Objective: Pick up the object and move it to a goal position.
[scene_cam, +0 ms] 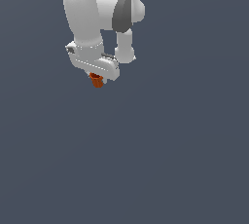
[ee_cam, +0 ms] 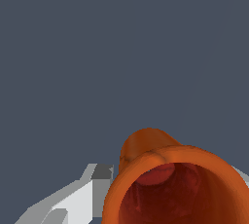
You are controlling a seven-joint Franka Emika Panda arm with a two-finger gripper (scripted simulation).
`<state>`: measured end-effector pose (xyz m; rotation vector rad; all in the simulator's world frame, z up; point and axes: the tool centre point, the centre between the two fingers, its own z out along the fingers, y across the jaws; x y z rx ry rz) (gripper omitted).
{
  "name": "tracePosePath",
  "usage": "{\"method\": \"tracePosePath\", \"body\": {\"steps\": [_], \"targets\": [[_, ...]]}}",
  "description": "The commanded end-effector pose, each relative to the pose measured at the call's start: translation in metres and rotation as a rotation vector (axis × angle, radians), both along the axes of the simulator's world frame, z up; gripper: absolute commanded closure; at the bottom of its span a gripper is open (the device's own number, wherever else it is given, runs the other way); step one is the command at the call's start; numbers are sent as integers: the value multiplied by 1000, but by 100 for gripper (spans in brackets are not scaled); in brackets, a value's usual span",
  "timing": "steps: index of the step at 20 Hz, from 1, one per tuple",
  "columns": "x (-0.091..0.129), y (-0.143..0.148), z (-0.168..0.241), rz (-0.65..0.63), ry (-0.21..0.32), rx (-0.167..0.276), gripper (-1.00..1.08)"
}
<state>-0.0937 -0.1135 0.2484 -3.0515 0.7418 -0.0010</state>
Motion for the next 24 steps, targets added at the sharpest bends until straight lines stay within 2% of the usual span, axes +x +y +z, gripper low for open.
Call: {"method": "tracePosePath", "body": {"steps": [1,16,24], "targets": [[-2,-8,26,0,0,0,108],[-7,-58,175,0,1,0,108],[-6,-75,228,1,1,-1,108]]}}
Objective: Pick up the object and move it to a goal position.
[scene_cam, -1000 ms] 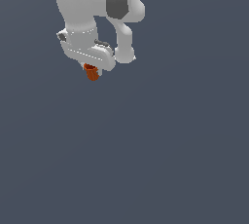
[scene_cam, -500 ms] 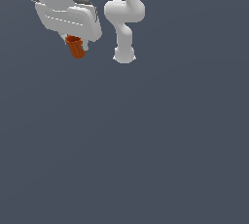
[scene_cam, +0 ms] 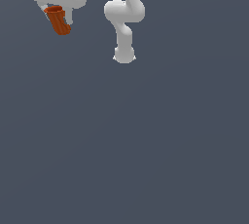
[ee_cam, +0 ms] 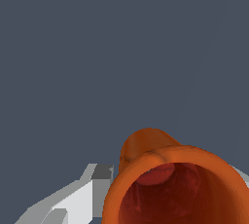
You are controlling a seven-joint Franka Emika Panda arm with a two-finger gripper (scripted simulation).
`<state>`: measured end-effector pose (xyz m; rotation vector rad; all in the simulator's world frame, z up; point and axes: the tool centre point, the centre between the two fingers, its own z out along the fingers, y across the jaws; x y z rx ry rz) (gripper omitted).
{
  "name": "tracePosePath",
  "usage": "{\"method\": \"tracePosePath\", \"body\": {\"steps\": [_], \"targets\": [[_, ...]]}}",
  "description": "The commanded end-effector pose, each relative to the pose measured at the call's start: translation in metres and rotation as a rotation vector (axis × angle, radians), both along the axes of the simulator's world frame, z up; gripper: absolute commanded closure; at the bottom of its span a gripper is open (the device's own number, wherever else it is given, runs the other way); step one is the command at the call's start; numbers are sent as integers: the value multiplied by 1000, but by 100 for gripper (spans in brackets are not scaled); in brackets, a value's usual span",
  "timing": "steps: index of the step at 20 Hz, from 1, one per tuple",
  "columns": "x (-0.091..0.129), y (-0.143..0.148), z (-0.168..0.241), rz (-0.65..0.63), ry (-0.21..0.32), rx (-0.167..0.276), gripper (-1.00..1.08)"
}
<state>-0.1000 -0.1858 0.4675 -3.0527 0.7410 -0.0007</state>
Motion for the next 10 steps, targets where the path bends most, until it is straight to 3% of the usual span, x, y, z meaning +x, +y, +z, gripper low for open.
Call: {"method": "tracePosePath", "body": {"steps": [1,10], "targets": [[0,-4,13,1,0,0,108],[1,-11,33,1,0,0,108]]}}
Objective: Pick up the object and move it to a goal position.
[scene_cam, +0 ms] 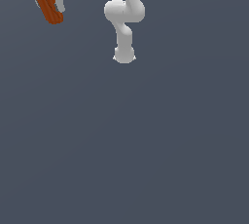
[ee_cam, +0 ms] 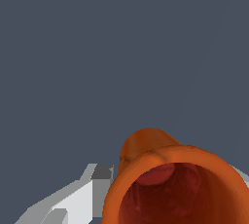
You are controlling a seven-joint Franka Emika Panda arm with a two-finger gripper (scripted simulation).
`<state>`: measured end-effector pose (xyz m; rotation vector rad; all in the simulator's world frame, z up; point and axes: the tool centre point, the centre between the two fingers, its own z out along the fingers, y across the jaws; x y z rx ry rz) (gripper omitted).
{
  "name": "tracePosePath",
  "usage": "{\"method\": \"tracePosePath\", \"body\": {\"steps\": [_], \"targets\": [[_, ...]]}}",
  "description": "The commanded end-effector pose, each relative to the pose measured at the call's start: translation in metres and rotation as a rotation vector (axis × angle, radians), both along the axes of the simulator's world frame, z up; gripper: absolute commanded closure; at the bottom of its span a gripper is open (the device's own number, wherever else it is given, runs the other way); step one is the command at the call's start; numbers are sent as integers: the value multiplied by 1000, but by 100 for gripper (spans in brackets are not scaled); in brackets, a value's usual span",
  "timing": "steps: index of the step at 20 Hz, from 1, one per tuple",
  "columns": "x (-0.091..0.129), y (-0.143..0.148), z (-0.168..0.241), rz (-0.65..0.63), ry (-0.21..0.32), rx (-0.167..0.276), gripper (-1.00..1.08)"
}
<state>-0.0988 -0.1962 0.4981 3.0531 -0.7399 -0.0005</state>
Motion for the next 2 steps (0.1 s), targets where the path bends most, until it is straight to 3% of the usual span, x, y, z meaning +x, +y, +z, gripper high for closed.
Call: {"method": "tracePosePath", "body": {"steps": [1,2], "targets": [[0,-1,3,0,0,0,108],[0,-1,3,0,0,0,108]]}}
